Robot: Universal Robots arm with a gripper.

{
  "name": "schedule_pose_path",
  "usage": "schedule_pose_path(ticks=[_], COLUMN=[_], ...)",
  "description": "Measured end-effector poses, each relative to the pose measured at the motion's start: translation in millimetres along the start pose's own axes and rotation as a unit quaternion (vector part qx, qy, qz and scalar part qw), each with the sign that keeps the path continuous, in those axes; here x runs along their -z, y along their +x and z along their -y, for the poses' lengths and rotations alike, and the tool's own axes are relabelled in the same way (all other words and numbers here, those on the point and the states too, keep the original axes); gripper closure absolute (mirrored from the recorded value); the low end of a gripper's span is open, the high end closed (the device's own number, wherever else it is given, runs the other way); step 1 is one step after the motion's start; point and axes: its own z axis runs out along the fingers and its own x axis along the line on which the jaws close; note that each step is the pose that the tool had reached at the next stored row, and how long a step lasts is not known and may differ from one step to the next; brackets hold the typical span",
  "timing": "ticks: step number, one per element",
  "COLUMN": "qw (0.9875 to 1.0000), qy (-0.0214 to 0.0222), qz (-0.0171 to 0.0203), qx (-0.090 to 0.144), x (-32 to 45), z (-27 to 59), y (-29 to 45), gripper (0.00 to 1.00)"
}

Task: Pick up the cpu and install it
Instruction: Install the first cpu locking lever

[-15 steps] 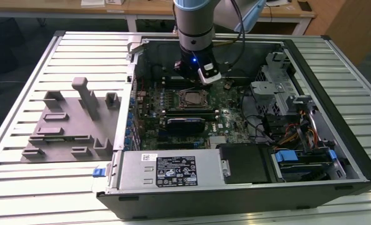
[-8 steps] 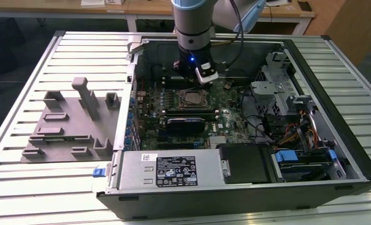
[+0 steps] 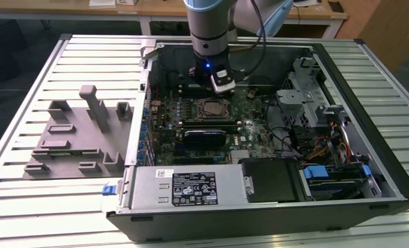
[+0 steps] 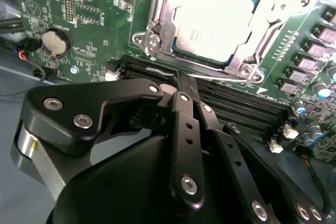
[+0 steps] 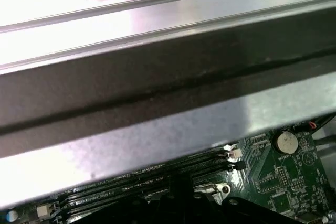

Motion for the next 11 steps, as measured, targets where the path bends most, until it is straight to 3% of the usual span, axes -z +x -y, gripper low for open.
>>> schedule_pose_path(ticks=[4, 11], qw=[0.9999, 0.9998], qy=[0.0016, 0.0028], qz=[0.0034, 0.0045], qx=[-0.016, -0.02], x=[-0.7, -2.5], z=[0.7, 0.9], y=[3.4, 3.7], gripper=[0.89, 0.89])
